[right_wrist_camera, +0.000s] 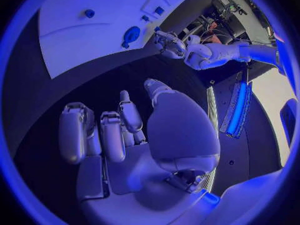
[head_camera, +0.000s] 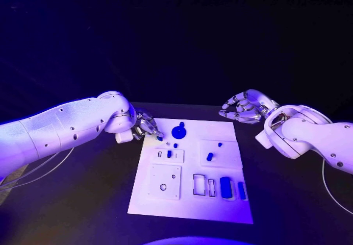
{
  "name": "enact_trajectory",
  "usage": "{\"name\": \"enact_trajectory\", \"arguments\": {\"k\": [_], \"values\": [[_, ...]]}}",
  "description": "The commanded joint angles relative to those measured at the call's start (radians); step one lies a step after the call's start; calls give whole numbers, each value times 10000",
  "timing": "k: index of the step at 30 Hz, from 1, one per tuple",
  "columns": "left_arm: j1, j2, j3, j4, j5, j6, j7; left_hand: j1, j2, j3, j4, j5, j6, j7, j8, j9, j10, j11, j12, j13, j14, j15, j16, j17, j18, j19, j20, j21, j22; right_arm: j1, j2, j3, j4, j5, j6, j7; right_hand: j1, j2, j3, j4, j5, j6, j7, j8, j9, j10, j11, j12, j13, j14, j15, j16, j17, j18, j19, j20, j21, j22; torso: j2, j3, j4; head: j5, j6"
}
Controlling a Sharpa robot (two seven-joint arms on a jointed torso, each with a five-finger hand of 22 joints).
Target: Assemble the parts on the task board
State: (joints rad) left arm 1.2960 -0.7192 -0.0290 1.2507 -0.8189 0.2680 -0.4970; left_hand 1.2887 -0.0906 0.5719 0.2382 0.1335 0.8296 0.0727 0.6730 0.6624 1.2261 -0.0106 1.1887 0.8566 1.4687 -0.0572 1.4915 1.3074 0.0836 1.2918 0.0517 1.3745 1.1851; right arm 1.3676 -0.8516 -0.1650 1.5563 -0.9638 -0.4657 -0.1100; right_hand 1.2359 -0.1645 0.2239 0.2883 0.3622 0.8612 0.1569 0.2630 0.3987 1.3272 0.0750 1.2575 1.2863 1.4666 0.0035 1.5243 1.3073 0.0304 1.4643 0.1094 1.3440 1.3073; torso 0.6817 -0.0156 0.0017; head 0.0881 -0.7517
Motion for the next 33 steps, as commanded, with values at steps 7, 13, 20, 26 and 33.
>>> {"name": "enact_trajectory", "arguments": {"k": [7, 13, 20, 26, 33], "values": [[-139, -547, -2, 1026, -1012, -154, -75, -71, -209, 1388, -1120, 13, -3, -80, 707, 693, 148, 19, 62, 35, 598, -78, 21, 1025, 25, 81, -11, 81, 60, -22, -24, 0, 0, -94, 134, 100, -9, 80, -49, 17, 33, -47, 3, 39, -10, -55, -6, 24, 7, 829, -9, -30, 1863, 193, -68, -6, -64, 1801, 8, -3, 3, 65, -44], [-252, -719, -6, 1484, -1392, -254, -94, -175, -318, 1724, -1272, 34, 50, -92, 749, 725, 285, 3, 141, 173, 614, -94, 45, 1066, -8, 203, -28, 170, 223, -33, -28, -1, 5, -88, 133, 103, -9, 80, -49, 17, 33, -47, 3, 39, -10, -55, -6, 24, 7, 829, -9, -30, 1863, 193, -68, -6, -64, 1801, 12, -8, -2, 111, -67], [-392, -826, -12, 1794, -1890, -348, -111, -255, -381, 1897, -1346, 44, 82, -99, 761, 735, 353, -5, 177, 241, 619, -102, 50, 1072, -18, 241, -38, 199, 274, -39, -37, -2, 17, -84, 131, 100, -9, 80, -49, 17, 33, -47, 3, 39, -10, -55, -6, 24, 7, 829, -9, -30, 1863, 193, -68, -6, -64, 1801, 12, 3, -9, 155, -109], [-486, -888, -15, 1975, -2153, -267, -134, -291, -407, 1964, -1377, 47, 97, -103, 766, 740, 373, -9, 181, 250, 619, -105, 50, 1070, -24, 260, -41, 213, 300, -41, -44, -2, 25, -83, 131, 90, -9, 80, -49, 17, 33, -47, 3, 39, -10, -55, -6, 24, 7, 829, -9, -30, 1863, 193, -68, -6, -64, 1801, 14, 1, -13, 170, -134], [-541, -904, -16, 2089, -2342, -224, -153, -307, -423, 1996, -1395, 49, 104, -104, 767, 741, 386, -12, 188, 265, 621, -107, 53, 1076, -23, 260, -43, 213, 299, -41, -41, -2, 30, -83, 130, 89, -9, 80, -49, 17, 33, -47, 3, 39, -10, -55, -6, 24, 7, 829, -9, -30, 1863, 193, -68, -6, -64, 1801, 11, 0, -12, 184, -146]]}}
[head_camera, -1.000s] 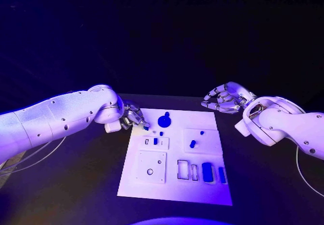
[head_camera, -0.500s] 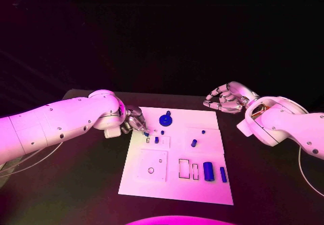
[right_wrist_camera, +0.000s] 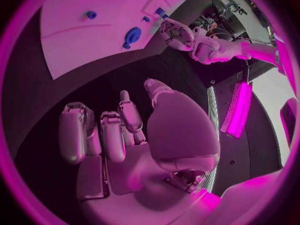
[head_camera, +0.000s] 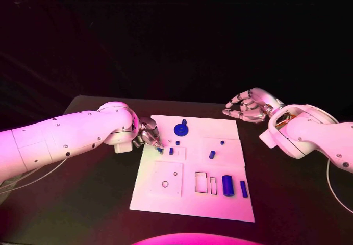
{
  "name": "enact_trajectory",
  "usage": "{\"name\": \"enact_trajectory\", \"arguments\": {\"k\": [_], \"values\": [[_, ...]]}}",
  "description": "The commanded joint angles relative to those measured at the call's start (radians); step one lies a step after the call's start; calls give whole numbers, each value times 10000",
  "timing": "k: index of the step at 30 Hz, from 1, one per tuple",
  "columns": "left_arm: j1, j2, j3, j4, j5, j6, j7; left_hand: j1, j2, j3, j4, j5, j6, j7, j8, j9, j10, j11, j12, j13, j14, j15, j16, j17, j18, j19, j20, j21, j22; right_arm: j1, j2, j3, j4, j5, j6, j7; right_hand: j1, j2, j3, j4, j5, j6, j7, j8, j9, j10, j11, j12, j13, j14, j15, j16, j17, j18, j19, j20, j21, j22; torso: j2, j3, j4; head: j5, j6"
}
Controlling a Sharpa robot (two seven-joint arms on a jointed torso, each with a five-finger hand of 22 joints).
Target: Assemble the parts on the task board
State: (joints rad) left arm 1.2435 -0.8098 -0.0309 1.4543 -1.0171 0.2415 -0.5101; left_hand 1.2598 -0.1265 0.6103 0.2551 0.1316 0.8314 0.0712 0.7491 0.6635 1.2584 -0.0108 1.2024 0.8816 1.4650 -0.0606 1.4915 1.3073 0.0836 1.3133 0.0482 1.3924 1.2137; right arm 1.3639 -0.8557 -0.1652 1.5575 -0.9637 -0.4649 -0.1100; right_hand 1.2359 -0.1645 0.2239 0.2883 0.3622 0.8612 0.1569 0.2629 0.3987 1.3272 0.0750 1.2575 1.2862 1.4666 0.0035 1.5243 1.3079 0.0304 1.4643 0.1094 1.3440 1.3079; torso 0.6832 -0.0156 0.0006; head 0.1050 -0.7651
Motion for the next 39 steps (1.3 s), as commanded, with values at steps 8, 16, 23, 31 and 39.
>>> {"name": "enact_trajectory", "arguments": {"k": [8, 16, 23, 31, 39], "values": [[-90, 47, 3, 82, -491, -8, -35, -83, -97, 1706, -1605, 85, 118, -97, 18, 738, 123, -15, 93, 91, 664, -77, 64, 1093, -29, 66, -14, 51, 43, -6, 3, 0, 21, -84, 123, 89, -9, 80, -49, 17, 34, -47, 3, 39, -10, -55, -5, 24, 8, 829, -9, -30, 1857, 194, -68, -6, -64, 1795, -2, -1, -1, 19, -13], [-138, 72, 2, 95, -523, 29, -44, -121, -113, 1752, -1623, 94, 131, -101, 23, 742, 140, -19, 98, 98, 663, -80, 61, 1086, -35, 84, -16, 65, 68, -7, 2, 0, 21, -84, 125, 92, -20, 83, -76, 19, 44, -53, 4, 52, -12, -59, -5, 23, 3, 828, -9, -33, 1854, 193, -65, -6, -65, 1800, -4, 4, 2, 33, -15], [-167, 77, 1, 126, -560, 51, -49, -134, -120, 1769, -1632, 96, 134, -102, 24, 743, 147, -21, 102, 105, 663, -81, 60, 1084, -35, 85, -17, 66, 70, -7, 2, 0, 18, -84, 127, 94, -20, 83, -76, 19, 44, -53, 4, 52, -12, -59, -5, 23, 3, 828, -9, -33, 1854, 193, -65, -6, -65, 1800, -4, 2, 5, 32, -5], [-183, 85, 1, 151, -592, 103, -54, -134, -120, 1769, -1632, 96, 134, -102, 24, 743, 147, -21, 102, 105, 663, -81, 60, 1084, -35, 85, -17, 66, 70, -9, 1, 0, 17, -84, 131, 97, -20, 83, -76, 19, 44, -53, 4, 52, -12, -59, -5, 23, 3, 828, -9, -33, 1854, 193, -65, -6, -65, 1800, 1, 2, 1, 25, -13], [-187, 88, 1, 164, -641, 314, -72, -176, -151, 1818, -1661, 95, 142, -105, 28, 748, 163, -24, 108, 117, 668, -84, 68, 1098, -34, 84, -20, 66, 69, -18, 1, 0, 7, -84, 140, 97, -20, 83, -76, 19, 44, -53, 4, 52, -12, -59, -5, 23, 3, 828, -9, -33, 1854, 193, -65, -6, -65, 1800, 2, 1, 3, 16, -23]]}}
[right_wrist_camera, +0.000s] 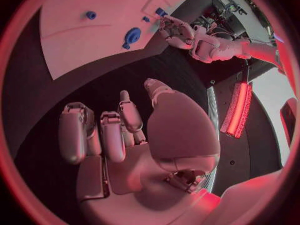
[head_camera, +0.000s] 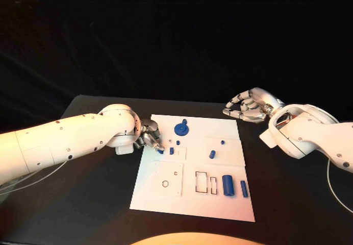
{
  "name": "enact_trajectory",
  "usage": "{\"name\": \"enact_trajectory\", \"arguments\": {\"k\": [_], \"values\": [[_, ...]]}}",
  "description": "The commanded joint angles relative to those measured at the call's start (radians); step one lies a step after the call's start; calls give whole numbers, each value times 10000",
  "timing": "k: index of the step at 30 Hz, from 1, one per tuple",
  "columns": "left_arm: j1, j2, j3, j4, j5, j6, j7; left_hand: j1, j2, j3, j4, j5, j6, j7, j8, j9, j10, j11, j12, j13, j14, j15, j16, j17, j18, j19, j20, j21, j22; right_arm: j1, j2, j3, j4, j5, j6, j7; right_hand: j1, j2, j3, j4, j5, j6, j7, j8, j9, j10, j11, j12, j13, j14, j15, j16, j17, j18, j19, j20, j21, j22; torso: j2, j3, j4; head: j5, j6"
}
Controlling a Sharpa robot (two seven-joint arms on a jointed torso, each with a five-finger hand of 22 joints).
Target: Assemble the parts on the task board
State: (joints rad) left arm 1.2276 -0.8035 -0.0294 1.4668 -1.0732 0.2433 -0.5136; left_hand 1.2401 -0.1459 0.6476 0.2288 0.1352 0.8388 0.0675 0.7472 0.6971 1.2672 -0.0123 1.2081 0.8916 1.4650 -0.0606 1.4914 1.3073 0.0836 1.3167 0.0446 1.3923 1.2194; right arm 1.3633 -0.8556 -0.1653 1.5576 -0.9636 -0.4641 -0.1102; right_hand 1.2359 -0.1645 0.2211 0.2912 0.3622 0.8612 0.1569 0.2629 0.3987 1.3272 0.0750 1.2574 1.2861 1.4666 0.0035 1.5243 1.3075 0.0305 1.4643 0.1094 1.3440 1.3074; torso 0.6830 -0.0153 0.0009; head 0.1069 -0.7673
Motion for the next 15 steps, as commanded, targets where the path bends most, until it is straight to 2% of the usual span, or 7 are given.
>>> {"name": "enact_trajectory", "arguments": {"k": [1, 9, 15], "values": [[-29, 28, -14, 41, -81, 310, -39, 18, 41, 1447, -1399, 59, 67, -68, 47, 412, 75, -9, 52, 17, 668, -85, 69, 1100, -34, 50, 16, 67, 12, -13, 1, 1, 4, -85, 132, 99, -20, 83, -48, -10, 44, -53, 4, 52, -12, -59, -5, 24, 4, 828, -9, -33, 1858, 192, -65, -6, -65, 1805, 3, -1, 1, -1, -3], [-30, 41, -14, 36, -74, 349, -43, -40, 18, 1471, -1399, 55, 78, -69, 52, 417, 91, -9, 60, 34, 671, -84, 74, 1109, -36, 54, 15, 71, 20, -33, 8, 1, -7, -85, 134, 105, -20, 83, -48, -10, 44, -53, 4, 52, -12, -59, -5, 24, 4, 828, -9, -33, 1858, 192, -65, -6, -65, 1805, 1, -2, 1, -5, -38], [-30, 72, -14, -9, -19, 271, -38, -478, -122, 1489, -1279, 8, 143, -121, 62, 428, 156, -40, 64, 44, 679, -103, 90, 1136, -41, 67, 7, 79, 48, -41, 1, 1, -3, -84, 122, 116, -20, 83, -48, -10, 44, -53, 4, 52, -12, -59, -5, 24, 4, 828, -9, -33, 1858, 192, -65, -6, -65, 1805, 3, 6, 7, -9, -32]]}}
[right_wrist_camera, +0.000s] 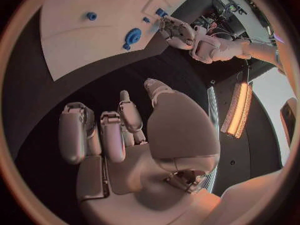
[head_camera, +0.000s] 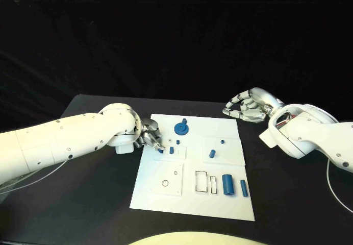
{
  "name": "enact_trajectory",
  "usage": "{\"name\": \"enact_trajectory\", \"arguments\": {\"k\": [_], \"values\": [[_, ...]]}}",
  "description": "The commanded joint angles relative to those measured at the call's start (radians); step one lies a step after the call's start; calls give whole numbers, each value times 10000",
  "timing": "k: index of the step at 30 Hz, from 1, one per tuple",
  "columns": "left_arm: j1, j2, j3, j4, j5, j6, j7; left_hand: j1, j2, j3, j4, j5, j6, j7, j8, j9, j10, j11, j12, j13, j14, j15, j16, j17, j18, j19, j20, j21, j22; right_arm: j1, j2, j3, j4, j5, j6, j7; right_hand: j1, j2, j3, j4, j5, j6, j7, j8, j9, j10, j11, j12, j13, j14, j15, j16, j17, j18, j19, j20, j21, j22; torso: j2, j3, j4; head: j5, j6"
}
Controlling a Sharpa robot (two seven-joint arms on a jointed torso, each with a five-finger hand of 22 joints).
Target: Assemble the parts on the task board
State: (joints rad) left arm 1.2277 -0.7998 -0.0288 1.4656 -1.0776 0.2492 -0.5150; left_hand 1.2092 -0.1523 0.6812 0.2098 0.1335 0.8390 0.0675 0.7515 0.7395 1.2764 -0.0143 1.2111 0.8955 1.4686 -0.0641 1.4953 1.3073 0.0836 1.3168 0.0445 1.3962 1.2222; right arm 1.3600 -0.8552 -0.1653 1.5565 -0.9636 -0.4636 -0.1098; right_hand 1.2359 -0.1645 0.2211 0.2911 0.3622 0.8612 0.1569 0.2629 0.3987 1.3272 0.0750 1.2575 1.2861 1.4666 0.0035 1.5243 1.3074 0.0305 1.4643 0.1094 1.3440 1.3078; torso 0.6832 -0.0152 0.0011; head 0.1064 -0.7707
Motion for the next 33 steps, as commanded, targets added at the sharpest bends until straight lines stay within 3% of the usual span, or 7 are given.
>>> {"name": "enact_trajectory", "arguments": {"k": [1, 12, 33], "values": [[-31, 43, -20, -4, 31, 199, -22, -248, -85, 1135, -1058, 10, 151, -132, 17, 4, 65, -28, 26, -6, 643, -73, 52, 1136, -39, 59, 4, 34, 12, -9, -3, 1, 9, -84, 116, 112, -20, 83, -48, -9, 44, -53, 4, 52, -12, -59, -5, 23, 4, 828, -9, -33, 1859, 192, -65, -6, -65, 1801, 0, 5, 2, 3, -10], [-31, 101, -21, -70, 94, 171, -18, -1135, -302, 439, -462, -67, 354, -214, -20, -38, 66, -91, 12, -18, 642, -129, 56, 1138, -41, 66, -53, 12, 21, -11, -16, 1, 14, -82, 100, 111, -14, 93, -66, -11, 48, -61, 4, 63, -14, -71, -6, 12, -10, 827, -9, -36, 1855, 195, -70, -7, -82, 1799, -2, 4, -14, -4, -11], [-31, 141, -30, -137, 78, -9, -19, -1658, -401, -816, 270, -47, 476, -200, -99, -81, 7, -76, -26, -60, 622, -129, 28, 1074, -35, 50, -67, -35, -13, -12, -41, 1, 42, -77, 69, 112, -37, 96, -88, 1, 26, -69, 6, 68, -16, -80, -4, 3, -20, 824, -8, -42, 1847, 194, -67, -7, -82, 1802, -3, -1, -4, -27, -8]]}}
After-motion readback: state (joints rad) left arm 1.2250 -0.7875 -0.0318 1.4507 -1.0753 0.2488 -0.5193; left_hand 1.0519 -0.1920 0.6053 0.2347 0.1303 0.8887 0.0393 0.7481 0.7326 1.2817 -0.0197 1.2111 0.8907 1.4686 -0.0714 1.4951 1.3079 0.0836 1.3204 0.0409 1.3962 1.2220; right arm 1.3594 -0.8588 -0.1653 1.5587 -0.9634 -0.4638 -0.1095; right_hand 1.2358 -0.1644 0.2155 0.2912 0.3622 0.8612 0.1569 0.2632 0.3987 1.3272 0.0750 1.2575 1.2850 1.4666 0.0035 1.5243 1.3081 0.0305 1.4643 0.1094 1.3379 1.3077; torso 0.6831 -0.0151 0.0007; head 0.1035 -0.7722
